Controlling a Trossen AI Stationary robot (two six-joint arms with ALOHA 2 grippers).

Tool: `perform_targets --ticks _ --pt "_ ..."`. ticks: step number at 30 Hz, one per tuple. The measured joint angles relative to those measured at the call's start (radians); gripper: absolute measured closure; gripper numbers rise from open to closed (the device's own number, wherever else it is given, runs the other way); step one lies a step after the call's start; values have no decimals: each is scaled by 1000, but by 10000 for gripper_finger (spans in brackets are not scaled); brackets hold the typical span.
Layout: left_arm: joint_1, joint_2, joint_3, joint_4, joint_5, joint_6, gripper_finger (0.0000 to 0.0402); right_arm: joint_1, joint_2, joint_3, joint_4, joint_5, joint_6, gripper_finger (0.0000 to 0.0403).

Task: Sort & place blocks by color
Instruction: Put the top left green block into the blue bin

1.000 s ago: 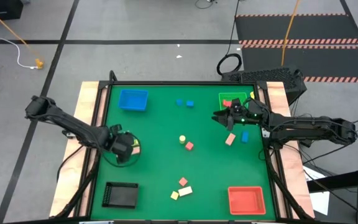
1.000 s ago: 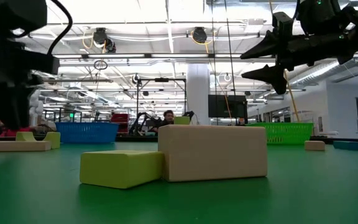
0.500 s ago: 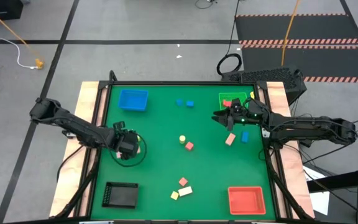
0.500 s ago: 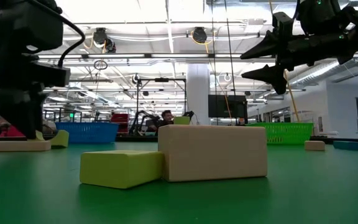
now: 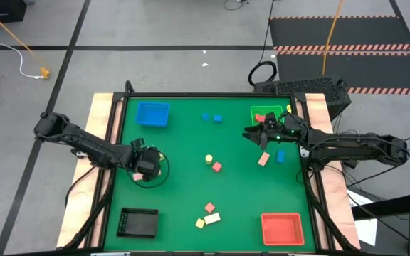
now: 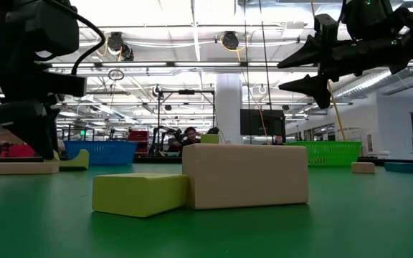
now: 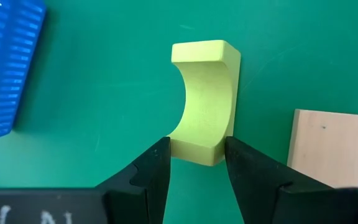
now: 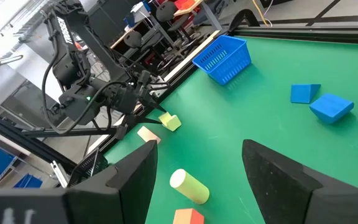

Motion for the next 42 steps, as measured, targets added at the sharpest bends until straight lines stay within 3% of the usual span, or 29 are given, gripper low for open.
perform_targets --ticks 13,27,42 --pt "0 0 -1 119 1 53 249 0 0 0 -4 2 6 177" --pt "0 0 -1 422 -2 254 249 0 0 0 -3 4 7 177" --pt "-9 0 -1 449 -8 209 249 0 0 0 -3 5 7 177"
